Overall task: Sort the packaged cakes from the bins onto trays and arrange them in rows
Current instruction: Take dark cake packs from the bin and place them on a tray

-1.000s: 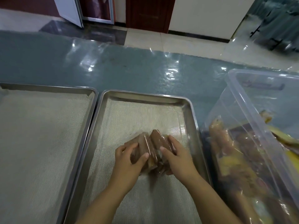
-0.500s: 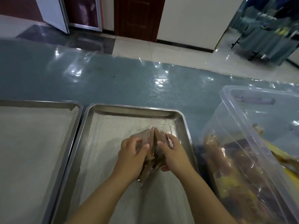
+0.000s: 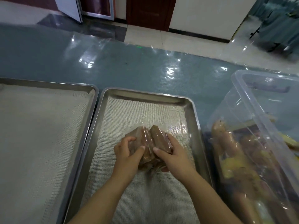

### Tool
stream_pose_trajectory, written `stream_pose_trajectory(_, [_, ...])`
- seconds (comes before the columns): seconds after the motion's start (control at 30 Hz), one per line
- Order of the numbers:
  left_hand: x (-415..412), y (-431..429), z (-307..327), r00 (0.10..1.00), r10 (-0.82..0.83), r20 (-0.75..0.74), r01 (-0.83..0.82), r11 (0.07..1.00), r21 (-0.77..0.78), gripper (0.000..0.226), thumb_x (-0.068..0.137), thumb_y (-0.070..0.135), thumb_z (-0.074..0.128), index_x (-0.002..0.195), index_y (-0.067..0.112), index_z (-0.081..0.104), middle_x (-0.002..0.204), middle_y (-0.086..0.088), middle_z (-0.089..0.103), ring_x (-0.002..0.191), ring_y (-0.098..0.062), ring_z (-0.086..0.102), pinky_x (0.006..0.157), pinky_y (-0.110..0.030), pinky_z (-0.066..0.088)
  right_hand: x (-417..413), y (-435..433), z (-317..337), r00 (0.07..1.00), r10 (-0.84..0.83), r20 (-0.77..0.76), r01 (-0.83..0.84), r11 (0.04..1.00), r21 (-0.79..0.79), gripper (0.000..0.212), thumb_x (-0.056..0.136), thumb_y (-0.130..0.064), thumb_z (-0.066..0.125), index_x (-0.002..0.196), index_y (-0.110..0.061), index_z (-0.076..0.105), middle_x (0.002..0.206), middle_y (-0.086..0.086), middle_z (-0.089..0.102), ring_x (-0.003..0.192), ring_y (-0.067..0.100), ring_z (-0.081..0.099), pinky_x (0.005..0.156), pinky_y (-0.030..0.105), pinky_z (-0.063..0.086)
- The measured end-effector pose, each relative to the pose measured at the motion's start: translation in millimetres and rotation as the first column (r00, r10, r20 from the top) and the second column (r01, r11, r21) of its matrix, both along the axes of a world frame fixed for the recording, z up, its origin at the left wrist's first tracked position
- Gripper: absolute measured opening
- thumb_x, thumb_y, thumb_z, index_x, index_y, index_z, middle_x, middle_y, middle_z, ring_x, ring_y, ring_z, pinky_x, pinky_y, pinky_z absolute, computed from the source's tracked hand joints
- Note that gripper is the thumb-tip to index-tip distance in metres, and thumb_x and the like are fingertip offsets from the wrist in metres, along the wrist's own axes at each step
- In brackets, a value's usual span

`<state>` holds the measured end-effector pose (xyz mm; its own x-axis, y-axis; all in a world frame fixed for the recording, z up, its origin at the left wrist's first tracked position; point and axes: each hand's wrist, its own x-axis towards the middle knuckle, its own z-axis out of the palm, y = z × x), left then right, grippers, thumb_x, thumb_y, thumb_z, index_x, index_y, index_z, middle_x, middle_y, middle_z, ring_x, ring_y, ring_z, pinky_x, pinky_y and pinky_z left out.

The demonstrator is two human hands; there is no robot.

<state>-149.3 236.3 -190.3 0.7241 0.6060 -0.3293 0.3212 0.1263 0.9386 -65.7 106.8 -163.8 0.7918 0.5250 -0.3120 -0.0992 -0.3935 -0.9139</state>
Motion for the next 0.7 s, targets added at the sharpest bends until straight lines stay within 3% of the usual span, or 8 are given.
stream_pose_trajectory(0.1, [10.5,1.8,6.2,0.996,-0.032,0.086,0.025,0.996,0.080,0.031,0.088,0.026,0.061,0.114,0.036,0.048,0.128,0.004,0.035,0.107,-0.008,0.049,0.071,-0.013,0.044,4.8,-2.0,2.6,0.998,-0.032,0.045,0.028,0.995,0.092,0.057,0.083,-0.029,0.072,0.127,-0.050,0.044,0.114,-0.012,0.064,0.099,0.012,0.067,0.079,0.038,0.058])
stream_pose_trajectory(0.27, [71.7,11.0,20.8,0.973,-0.162,0.163,0.144,0.983,0.117,0.028,0.093,0.031,0.054,0.118,0.038,0.044,0.132,0.009,0.034,0.114,-0.010,0.048,0.078,-0.015,0.043,47.5,6.3,21.7,0.971,-0.133,0.200,0.100,0.981,0.165,0.056,0.087,-0.016,0.067,0.116,-0.057,0.044,0.106,-0.011,0.066,0.094,0.012,0.067,0.071,0.024,0.054])
stream_pose_trajectory(0.4, [126.6,17.9,11.8,0.958,-0.243,0.153,0.222,0.965,0.139,0.034,0.095,0.035,0.049,0.128,0.029,0.045,0.138,0.003,0.032,0.118,-0.010,0.044,0.085,-0.020,0.039,93.9,18.5,13.5,0.943,-0.251,0.221,0.233,0.967,0.105,0.053,0.077,-0.031,0.071,0.104,-0.064,0.040,0.111,-0.012,0.060,0.100,0.016,0.064,0.083,0.039,0.055])
stream_pose_trajectory(0.47, [145.8,20.9,2.4,0.952,-0.279,0.124,0.258,0.953,0.161,0.038,0.096,0.038,0.045,0.133,0.028,0.042,0.140,0.003,0.030,0.118,-0.008,0.042,0.088,-0.019,0.036,113.0,20.6,6.3,0.945,-0.273,0.180,0.275,0.961,0.011,0.048,0.073,-0.043,0.069,0.104,-0.056,0.036,0.113,-0.006,0.058,0.098,0.017,0.063,0.083,0.040,0.055])
stream_pose_trajectory(0.57, [163.9,20.1,-12.4,0.939,-0.344,0.013,0.329,0.905,0.269,0.046,0.098,0.040,0.039,0.142,0.024,0.037,0.149,0.002,0.026,0.127,-0.011,0.036,0.101,-0.022,0.029,133.6,16.8,-3.5,0.956,-0.207,0.206,0.252,0.941,-0.225,0.045,0.083,-0.040,0.067,0.113,-0.029,0.036,0.111,-0.001,0.057,0.095,0.015,0.060,0.080,0.032,0.051])
stream_pose_trajectory(0.63, [167.7,16.8,-18.9,0.914,-0.391,-0.104,0.400,0.835,0.378,0.048,0.100,0.042,0.034,0.145,0.026,0.034,0.155,0.001,0.017,0.138,-0.019,0.023,0.110,-0.031,0.022,144.3,11.6,-6.9,0.931,-0.136,0.339,0.286,0.849,-0.444,0.046,0.083,-0.047,0.064,0.117,-0.020,0.047,0.114,0.003,0.056,0.104,0.023,0.057,0.089,0.039,0.049])
stream_pose_trajectory(0.7, [165.9,15.3,-19.2,0.887,-0.410,-0.214,0.462,0.762,0.454,0.046,0.100,0.043,0.029,0.145,0.032,0.032,0.156,0.006,0.014,0.137,-0.025,0.017,0.112,-0.037,0.020,148.0,7.9,-3.8,0.911,-0.036,0.411,0.319,0.694,-0.645,0.056,0.085,-0.053,0.057,0.123,-0.014,0.049,0.122,0.009,0.047,0.113,0.029,0.049,0.095,0.040,0.044])
